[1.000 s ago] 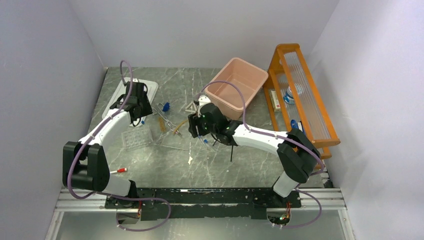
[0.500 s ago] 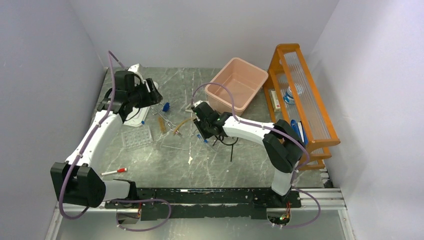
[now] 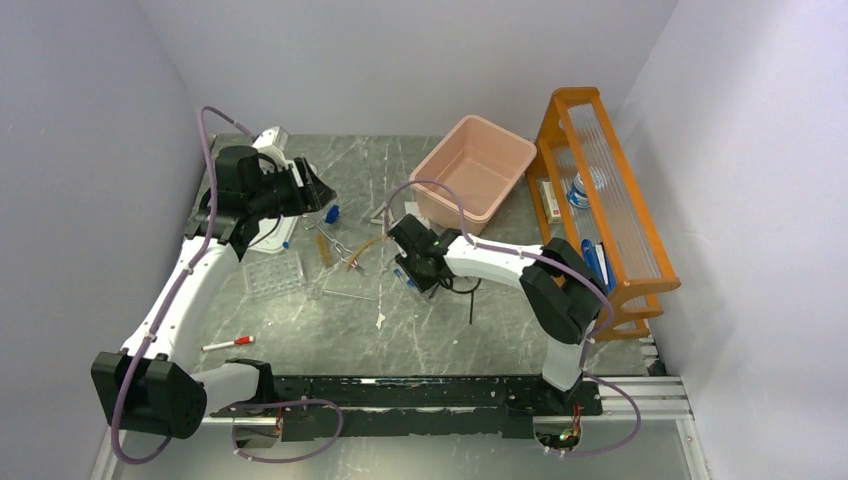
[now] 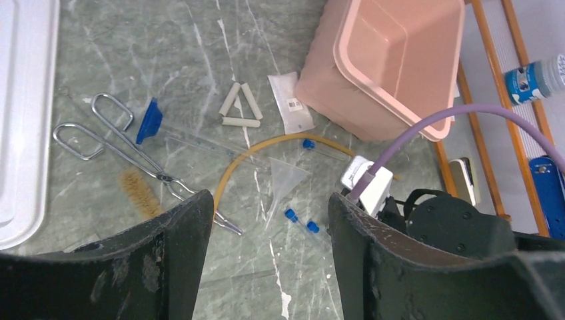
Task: Organize the chemistry lab equipment
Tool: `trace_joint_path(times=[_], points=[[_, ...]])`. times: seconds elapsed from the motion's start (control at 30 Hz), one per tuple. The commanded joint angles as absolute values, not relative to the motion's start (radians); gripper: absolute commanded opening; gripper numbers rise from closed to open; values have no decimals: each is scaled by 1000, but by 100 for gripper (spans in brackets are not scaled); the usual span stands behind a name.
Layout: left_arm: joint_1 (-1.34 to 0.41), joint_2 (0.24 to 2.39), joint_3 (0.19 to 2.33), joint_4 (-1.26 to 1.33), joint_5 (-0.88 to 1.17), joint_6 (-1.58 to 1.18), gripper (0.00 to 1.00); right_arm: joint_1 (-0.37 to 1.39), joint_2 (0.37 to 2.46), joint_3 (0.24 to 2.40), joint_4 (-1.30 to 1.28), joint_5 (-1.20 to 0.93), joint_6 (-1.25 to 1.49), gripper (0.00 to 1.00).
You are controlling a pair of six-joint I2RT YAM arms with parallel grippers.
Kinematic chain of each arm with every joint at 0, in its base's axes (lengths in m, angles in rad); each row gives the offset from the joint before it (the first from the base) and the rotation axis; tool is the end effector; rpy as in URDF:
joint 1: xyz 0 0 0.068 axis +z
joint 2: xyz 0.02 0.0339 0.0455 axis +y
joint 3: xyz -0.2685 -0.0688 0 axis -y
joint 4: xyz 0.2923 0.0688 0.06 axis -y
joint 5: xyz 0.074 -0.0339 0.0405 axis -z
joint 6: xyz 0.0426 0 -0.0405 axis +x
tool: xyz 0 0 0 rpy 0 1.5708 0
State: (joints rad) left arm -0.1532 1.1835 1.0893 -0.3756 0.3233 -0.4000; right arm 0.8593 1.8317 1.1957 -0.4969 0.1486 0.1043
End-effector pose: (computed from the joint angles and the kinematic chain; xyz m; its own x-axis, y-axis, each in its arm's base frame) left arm 0.3115 -0.0618 0.3426 -0.5775 -0.2845 -0.7653 0.2169 0.8502 -0.4797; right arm 0.2720 0.3059 0.1424 -0.6619 -0.6100 -0.4357 -0.6426 0.7610 -0.0892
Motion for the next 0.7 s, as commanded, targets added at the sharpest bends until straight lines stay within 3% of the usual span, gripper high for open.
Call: trace_joint_path(times=[0.0,0.17,0.47,0.67], points=[[-147,1179,1072,-320,401,-402,67,830,1784,1123,-523,192,130,33],[-147,1176,1071,-317,402,-402,67,802,1738,1078,-498,181,160,33],[-147,1155,1067,-325,358,-419,67,818,1691,1081,-424,7,178,47],[-147,1148,1053,-319,357,-460,74,835,1733,1070,-432,39,193,43]])
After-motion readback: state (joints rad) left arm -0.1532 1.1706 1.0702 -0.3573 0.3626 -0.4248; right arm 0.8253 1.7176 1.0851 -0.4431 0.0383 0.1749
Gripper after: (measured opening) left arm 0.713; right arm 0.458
